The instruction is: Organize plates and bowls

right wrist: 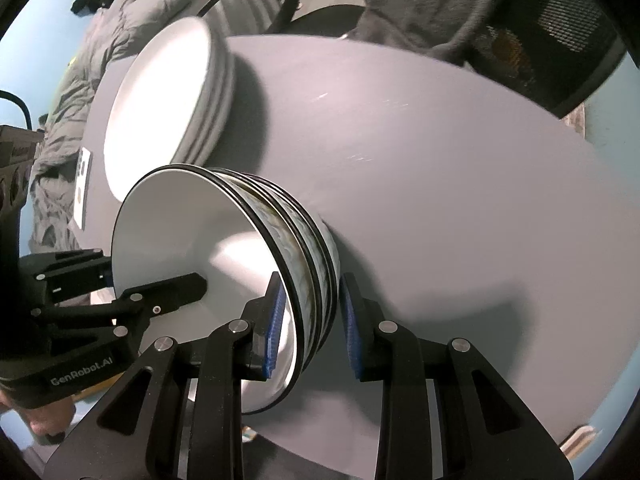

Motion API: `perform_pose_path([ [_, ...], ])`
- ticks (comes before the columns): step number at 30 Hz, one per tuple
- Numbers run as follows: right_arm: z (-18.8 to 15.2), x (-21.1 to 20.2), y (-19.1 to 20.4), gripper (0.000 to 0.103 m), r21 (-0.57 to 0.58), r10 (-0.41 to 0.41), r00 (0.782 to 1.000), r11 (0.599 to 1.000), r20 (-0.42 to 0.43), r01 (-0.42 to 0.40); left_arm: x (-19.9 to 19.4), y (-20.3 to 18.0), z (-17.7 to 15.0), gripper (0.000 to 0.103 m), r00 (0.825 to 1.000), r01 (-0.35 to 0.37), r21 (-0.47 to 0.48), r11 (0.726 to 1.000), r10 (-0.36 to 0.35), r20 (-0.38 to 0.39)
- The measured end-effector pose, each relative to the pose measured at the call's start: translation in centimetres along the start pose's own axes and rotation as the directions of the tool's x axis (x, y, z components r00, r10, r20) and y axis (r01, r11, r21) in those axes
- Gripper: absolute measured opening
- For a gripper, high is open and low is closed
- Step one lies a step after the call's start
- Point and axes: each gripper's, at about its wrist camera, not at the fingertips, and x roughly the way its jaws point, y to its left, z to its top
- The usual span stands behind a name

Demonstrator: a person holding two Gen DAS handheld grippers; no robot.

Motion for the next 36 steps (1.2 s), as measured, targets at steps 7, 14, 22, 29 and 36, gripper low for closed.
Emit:
perform_pose_path([
  [7, -0.4, 0.6, 1.7, 0.028, 0.016, -0.015, 1.0, 1.0, -0.001, 0.015, -0.1, 1.5, -0.6, 0.024, 0.999, 0.047, -0.018, 0.999, -0.046, 0.024],
  [14, -0.3, 0.5, 0.9, 0.028, 0.042, 0.016, 1.0, 0.999, -0.014, -0.015, -0.3, 2.0, -1.1, 0.025, 0.997, 0.056, -0.026, 0.998, -0.055, 0.048],
  [22, 0.2, 0.9, 1.9, 0.03, -0.006, -0.021, 0.998, 1.0, -0.051, 0.02, -0.6, 2.1, -1.2, 0.025, 0.997, 0.057, -0.016, 0.998, -0.057, 0.048],
  [29, 0.5, 1.3, 2.0, 0.034, -0.009, -0.01, 0.996, 1.0, -0.094, 0.009, -0.3, 1.6, -1.0, 0.026, 0.997, 0.056, -0.02, 0.998, -0.055, 0.047],
  [36, 0.3, 0.4, 1.9, 0.017, -0.04, -0.042, 0.997, 0.998, -0.072, 0.04, -0.4, 1.9, -0.7, 0.027, 0.997, 0.062, -0.028, 0.998, -0.061, 0.042],
])
